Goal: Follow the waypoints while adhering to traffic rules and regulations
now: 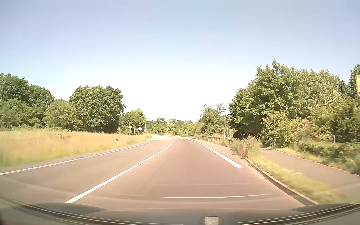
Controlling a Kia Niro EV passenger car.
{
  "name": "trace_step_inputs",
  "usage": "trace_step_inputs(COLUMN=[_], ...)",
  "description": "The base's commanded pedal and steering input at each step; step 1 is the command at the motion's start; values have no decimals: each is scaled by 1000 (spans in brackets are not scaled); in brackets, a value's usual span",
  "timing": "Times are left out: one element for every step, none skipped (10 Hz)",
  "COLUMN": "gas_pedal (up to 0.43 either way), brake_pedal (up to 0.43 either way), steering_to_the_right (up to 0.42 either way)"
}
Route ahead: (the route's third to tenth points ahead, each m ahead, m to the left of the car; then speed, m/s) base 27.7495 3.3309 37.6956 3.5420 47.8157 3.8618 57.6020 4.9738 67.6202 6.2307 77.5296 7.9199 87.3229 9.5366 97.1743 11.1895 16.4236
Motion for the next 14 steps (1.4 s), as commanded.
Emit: trace_step_inputs(gas_pedal=[512, 512, 512, 512, 512, 512, 512, 512, 512, 512, 512, 512, 512, 512], brake_pedal=[18, 18, 18, 18, 18, 18, 18, 18, 24, 18, 24, 24, 18, 18], steering_to_the_right=[-6, -8, -9, -10, -10, -10, -11, -11, -11, -11, -11, -11, -11, -11])
